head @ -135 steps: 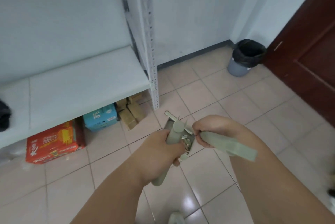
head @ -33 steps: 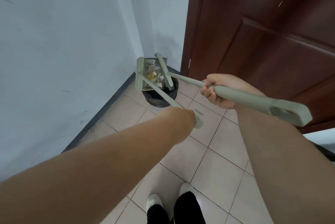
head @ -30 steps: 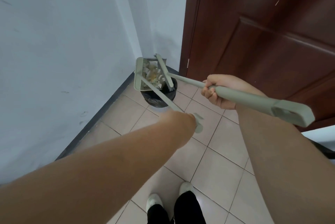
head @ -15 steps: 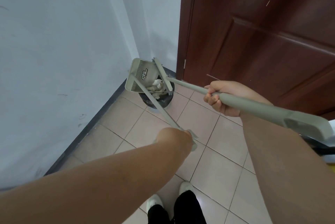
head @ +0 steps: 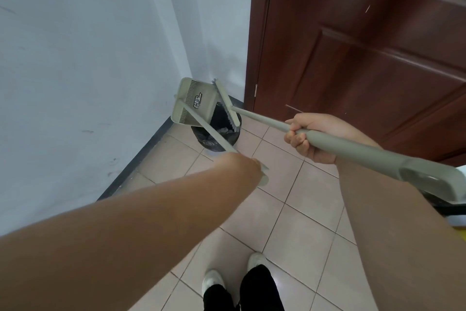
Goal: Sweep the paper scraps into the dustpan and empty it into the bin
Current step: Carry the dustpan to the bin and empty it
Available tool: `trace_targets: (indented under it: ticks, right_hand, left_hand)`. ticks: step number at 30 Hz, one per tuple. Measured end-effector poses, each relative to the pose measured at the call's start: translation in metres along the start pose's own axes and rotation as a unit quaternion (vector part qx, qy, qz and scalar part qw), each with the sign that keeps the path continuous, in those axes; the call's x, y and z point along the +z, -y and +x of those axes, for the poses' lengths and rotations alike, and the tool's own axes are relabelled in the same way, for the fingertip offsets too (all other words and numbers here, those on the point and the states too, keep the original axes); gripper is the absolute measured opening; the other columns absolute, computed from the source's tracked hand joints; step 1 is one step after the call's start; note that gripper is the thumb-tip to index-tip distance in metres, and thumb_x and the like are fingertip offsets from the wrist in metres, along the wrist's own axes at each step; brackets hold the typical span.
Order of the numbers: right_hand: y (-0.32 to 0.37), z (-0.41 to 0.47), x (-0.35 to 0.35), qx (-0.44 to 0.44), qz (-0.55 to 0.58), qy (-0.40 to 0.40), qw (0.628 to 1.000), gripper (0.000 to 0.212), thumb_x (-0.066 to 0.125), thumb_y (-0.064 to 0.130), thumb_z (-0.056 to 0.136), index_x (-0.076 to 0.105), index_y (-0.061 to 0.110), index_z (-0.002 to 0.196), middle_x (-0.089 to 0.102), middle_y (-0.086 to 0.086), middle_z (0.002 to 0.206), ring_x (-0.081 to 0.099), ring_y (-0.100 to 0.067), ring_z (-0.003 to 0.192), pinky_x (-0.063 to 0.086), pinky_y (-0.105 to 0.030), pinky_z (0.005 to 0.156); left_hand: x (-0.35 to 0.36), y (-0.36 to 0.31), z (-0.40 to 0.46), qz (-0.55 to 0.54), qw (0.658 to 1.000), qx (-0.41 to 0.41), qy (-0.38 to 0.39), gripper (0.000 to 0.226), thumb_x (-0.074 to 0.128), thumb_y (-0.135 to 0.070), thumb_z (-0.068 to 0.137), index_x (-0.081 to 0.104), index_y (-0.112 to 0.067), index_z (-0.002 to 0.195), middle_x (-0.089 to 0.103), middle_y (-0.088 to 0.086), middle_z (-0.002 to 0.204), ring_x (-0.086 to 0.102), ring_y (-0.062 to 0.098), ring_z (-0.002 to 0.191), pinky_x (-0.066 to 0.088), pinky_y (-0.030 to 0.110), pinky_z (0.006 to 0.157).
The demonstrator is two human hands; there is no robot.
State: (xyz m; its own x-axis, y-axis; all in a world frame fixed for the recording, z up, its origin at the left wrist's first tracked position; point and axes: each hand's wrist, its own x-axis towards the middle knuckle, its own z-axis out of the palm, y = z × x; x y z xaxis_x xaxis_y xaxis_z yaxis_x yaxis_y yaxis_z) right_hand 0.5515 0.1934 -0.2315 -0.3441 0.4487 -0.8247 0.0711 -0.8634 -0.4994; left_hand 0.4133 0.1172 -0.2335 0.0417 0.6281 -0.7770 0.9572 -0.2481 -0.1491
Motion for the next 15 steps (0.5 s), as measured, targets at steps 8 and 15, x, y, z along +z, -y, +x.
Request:
trace_targets:
  ticks: [8,15]
  right_hand:
    - [0.010,-0.008,0.010,0.004,-0.012,0.005,1.000,0.015,0.039,0.012,0.090,0.044,0.008,0.076,0.044,0.002,0.053,0.043,-0.001,0.029,0.038,-0.010,0.027]
    - [0.034,-0.023,0.035,-0.020,-0.032,-0.003,0.999,0.010,0.038,0.013,0.087,0.042,0.011,0.078,0.045,0.001,0.048,0.043,-0.002,0.029,0.037,-0.009,0.027]
  left_hand:
    - [-0.023,0.056,-0.012,0.052,0.983,0.013,-0.174,0.033,0.042,-0.002,0.090,0.041,-0.004,0.122,0.058,0.008,0.109,0.057,0.029,0.087,0.046,0.040,0.064]
    - [-0.046,0.101,-0.032,-0.018,0.970,-0.030,-0.241,0.024,0.039,-0.015,0.093,0.048,-0.006,0.114,0.048,0.002,0.079,0.048,0.023,0.074,0.038,0.033,0.063]
